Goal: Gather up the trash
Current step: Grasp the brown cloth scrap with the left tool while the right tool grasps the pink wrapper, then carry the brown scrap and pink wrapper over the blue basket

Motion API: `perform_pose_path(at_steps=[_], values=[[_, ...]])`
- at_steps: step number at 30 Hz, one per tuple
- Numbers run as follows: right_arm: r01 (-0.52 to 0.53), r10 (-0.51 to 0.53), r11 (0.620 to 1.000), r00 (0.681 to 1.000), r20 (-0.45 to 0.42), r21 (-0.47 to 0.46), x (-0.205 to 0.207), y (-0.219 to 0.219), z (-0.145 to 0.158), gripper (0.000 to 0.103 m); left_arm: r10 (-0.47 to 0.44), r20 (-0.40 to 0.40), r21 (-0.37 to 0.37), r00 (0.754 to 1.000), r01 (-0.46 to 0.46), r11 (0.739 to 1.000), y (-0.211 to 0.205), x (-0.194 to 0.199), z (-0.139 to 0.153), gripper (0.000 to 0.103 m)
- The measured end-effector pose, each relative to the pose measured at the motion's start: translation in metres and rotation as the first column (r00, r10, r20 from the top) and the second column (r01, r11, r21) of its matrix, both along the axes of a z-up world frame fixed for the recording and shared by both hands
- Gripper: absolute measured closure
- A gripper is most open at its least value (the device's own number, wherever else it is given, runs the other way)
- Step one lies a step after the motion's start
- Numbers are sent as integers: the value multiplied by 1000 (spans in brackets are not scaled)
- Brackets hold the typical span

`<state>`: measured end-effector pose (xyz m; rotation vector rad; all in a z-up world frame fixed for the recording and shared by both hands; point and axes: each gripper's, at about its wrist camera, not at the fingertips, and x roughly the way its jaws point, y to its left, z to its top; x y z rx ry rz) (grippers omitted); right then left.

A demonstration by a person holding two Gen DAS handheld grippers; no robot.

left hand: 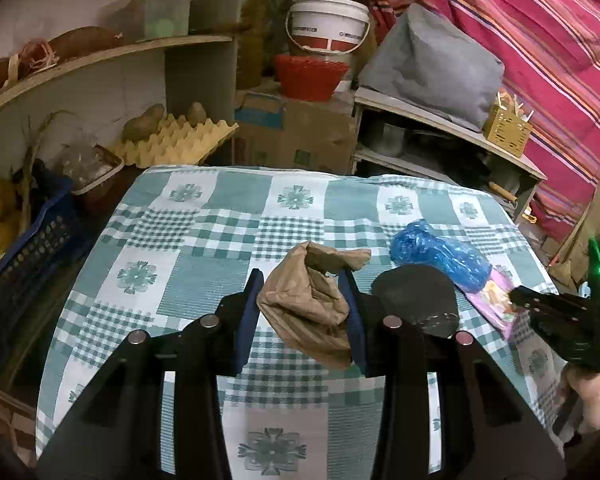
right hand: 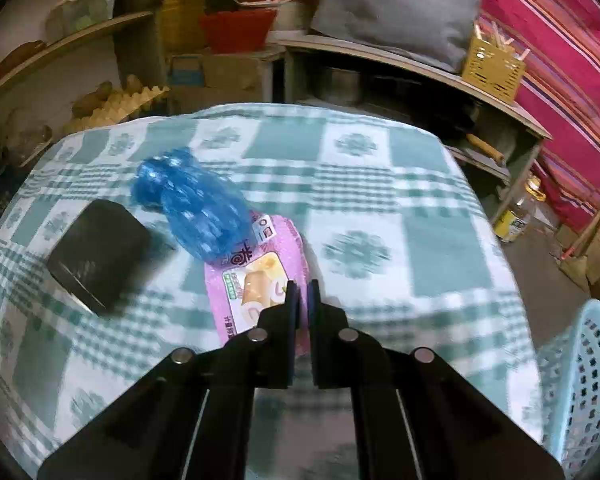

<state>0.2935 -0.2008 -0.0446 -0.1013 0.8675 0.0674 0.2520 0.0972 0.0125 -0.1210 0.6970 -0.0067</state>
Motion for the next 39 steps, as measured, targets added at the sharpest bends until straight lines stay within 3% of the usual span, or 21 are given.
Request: perform_pose_path(at_steps=[10,18,32,39], values=[[72,-71,997,997,24,-12,-33,-65,16,97,-35,28,-8,999,35,999,-29,-7,10,65],[92,-92,996,991,92,8,-66,-99,39,97,-85,26,19,996,85,996,-67,-6,9,65],[135,-148,986,979,142,98,-106,-162,54,97,-223,16,49,975,222,974,-168,-11,0,65],[207,-231,968,955,188,138,-129,-212,68,97,-319,17,43,947,319,947,-236,-15,0,65]])
